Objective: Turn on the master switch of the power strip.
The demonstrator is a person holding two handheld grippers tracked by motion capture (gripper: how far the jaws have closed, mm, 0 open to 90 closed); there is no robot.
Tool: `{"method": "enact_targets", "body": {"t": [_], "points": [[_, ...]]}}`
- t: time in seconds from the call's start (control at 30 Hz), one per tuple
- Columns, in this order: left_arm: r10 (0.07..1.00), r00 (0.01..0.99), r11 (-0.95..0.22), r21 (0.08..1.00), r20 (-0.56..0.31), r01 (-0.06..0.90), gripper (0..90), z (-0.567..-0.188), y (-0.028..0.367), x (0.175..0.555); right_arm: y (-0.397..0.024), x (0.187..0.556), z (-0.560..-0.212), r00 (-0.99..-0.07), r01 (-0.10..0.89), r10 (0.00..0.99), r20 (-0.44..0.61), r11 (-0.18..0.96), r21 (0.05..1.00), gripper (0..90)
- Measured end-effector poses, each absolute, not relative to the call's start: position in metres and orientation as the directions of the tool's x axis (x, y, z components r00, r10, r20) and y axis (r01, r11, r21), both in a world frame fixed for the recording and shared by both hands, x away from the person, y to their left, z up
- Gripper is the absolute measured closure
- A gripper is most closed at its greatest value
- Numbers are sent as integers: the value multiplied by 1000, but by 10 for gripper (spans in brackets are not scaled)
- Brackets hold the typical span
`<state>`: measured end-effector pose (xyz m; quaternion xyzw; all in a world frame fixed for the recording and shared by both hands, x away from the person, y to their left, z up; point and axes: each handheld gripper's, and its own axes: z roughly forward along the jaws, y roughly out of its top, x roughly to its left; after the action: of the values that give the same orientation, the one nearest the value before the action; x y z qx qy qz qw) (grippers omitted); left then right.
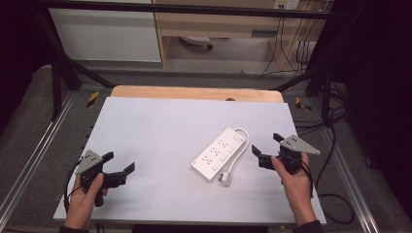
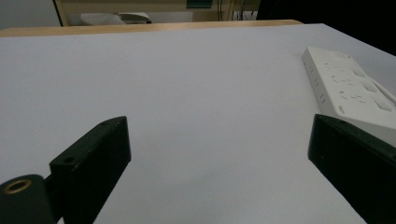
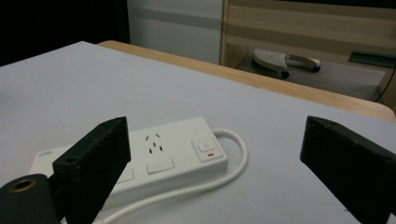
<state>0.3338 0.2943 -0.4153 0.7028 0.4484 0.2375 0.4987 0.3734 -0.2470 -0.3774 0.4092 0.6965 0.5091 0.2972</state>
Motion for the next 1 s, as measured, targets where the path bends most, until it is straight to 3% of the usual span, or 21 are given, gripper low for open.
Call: {"method": "enact_targets", "body": {"t": [0.5, 0.83, 0.87, 1.0], "points": [[864, 490, -103, 910, -119, 402, 58, -417, 292, 335, -237, 398, -361, -475, 248, 880, 13, 120, 961, 46], [865, 489, -106, 911, -114, 399, 58, -417, 292, 335, -237, 406, -356, -444, 220, 896, 14, 95, 971, 311], [866, 487, -104, 910, -115, 400, 58, -417, 292, 335, -236, 408, -356, -437, 224, 899, 11, 97, 970, 382], [866, 487, -109, 907, -114, 406, 58, -417, 292, 335, -234, 412, -354, -444, 241, 896, 5, 113, 964, 508]]}}
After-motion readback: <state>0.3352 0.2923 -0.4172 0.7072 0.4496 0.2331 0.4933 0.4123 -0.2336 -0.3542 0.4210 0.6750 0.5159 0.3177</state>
